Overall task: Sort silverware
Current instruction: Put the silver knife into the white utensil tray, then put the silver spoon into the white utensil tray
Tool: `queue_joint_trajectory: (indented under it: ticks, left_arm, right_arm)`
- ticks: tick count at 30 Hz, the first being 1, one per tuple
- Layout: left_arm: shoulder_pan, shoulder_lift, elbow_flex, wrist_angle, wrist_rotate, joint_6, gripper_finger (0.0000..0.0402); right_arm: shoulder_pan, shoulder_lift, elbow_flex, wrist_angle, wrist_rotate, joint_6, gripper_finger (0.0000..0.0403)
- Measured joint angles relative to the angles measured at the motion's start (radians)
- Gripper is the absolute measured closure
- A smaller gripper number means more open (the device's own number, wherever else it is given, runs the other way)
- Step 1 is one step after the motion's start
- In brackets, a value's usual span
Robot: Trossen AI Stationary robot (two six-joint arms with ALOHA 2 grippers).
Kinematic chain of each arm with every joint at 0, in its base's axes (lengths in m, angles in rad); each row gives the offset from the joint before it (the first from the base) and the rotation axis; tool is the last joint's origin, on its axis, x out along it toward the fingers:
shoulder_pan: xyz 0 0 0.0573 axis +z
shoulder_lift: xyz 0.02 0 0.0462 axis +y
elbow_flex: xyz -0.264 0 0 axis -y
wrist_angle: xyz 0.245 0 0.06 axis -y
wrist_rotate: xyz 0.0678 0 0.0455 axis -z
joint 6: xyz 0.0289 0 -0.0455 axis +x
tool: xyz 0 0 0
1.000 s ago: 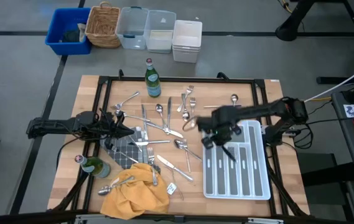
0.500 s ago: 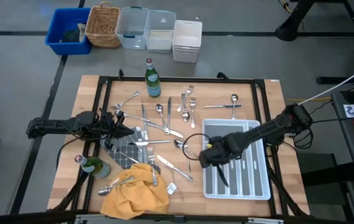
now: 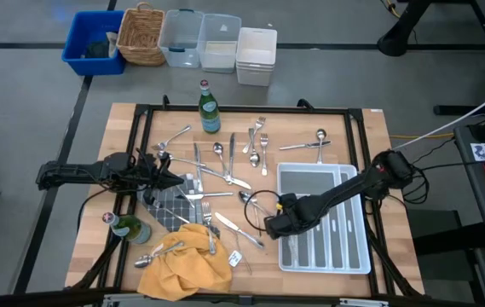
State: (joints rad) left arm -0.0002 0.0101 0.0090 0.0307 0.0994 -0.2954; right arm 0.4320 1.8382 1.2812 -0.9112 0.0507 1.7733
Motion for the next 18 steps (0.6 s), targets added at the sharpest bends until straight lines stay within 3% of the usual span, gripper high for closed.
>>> queue_joint_trajectory:
  ticks: [8,18]
  left_arm:
    - [0.0,0.0,0.0,-0.001,0.0,0.001,0.0402]
    - [0.0,0.0,0.0,0.013,0.001,-0.191,0.0402]
  right_arm:
    - [0.0,0.046,-0.001,-0.001,-0.025,0.0,0.0347]
    - [0.0,0.046,-0.001,0.002,-0.043,-0.002,0.0273]
